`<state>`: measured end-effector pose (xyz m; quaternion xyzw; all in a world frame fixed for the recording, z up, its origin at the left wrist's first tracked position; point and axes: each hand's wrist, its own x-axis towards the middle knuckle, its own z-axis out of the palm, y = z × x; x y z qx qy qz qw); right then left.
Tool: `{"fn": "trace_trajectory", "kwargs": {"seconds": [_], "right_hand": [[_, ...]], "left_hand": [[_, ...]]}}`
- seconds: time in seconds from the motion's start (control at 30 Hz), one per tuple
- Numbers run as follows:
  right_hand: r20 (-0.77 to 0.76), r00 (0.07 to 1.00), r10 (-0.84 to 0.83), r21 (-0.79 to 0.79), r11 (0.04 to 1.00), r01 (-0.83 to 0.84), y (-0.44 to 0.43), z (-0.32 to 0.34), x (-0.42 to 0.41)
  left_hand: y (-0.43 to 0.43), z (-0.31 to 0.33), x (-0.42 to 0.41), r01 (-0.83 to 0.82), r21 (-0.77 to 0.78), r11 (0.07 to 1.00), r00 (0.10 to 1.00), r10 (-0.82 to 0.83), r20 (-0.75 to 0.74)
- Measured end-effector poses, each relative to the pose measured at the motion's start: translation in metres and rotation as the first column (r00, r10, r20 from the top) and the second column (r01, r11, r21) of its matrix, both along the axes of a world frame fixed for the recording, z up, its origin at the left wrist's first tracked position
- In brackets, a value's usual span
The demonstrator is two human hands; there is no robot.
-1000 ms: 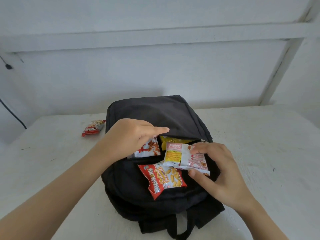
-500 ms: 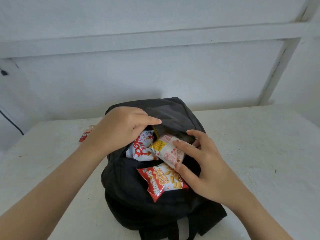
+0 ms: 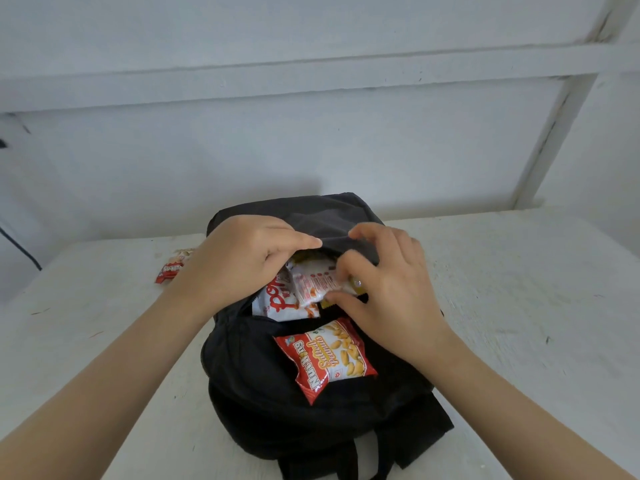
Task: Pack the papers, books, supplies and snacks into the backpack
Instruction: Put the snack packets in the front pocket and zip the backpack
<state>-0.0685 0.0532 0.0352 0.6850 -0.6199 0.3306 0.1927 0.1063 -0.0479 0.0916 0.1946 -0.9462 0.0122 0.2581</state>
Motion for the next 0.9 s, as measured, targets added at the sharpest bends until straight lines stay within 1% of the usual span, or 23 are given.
{"fn": "trace_trajectory", "kwargs": {"seconds": [0.1,0.2,0.3,0.37,0.4,0.43,0.47,0.5,0.57,0.63,0.7,0.77,0.9], "right_hand": [[0.021,0.998,-0.060,-0.087,0.994,0.062,-0.017,0.005,0.007],[0.024,0.998,-0.049,-0.070,0.996,0.051,-0.026,0.008,0.011],[0.092,0.994,0.064,-0.044,0.997,-0.061,-0.016,0.009,0.010],[0.170,0.967,0.190,-0.040,0.982,-0.186,-0.001,0.010,0.006],[0.199,0.945,0.261,-0.014,0.965,-0.263,0.006,0.010,0.002],[0.227,0.919,0.322,0.051,0.938,-0.342,0.014,0.010,-0.003],[0.243,0.901,0.359,0.156,0.902,-0.402,0.021,0.009,-0.007],[0.231,0.899,0.372,0.276,0.861,-0.427,0.028,0.009,-0.011],[0.155,0.916,0.370,0.462,0.792,-0.398,0.037,0.006,-0.017],[0.122,0.923,0.365,0.536,0.759,-0.370,0.042,0.002,-0.020],[0.133,0.922,0.362,0.541,0.753,-0.374,0.042,-0.001,-0.019],[0.145,0.924,0.354,0.509,0.774,-0.377,0.042,-0.003,-0.018],[0.172,0.942,0.289,0.362,0.871,-0.333,0.045,-0.004,-0.017]], "left_hand": [[0.002,-0.001,0.000,0.016,0.032,0.999,1.000,-0.015,-0.010],[0.001,-0.002,-0.001,0.015,0.013,1.000,1.000,-0.015,-0.015],[0.000,-0.004,0.001,0.029,0.045,0.999,0.999,-0.027,-0.044],[-0.002,-0.004,0.001,0.043,0.135,0.990,0.995,-0.030,-0.094],[-0.002,-0.003,0.000,0.038,0.200,0.979,0.992,-0.013,-0.127],[-0.002,-0.001,0.000,0.026,0.270,0.963,0.988,0.016,-0.154],[-0.002,0.000,-0.001,0.011,0.335,0.942,0.984,0.049,-0.170],[-0.003,0.001,-0.002,-0.004,0.387,0.922,0.982,0.078,-0.175],[-0.003,0.002,-0.003,-0.028,0.443,0.896,0.981,0.111,-0.161],[-0.004,0.002,-0.005,-0.039,0.471,0.881,0.980,0.125,-0.153],[-0.005,0.001,-0.007,-0.034,0.490,0.871,0.977,0.133,-0.167],[-0.005,0.001,-0.007,-0.029,0.496,0.868,0.971,0.141,-0.191],[-0.004,0.005,-0.007,-0.011,0.477,0.879,0.954,0.152,-0.258]]}}
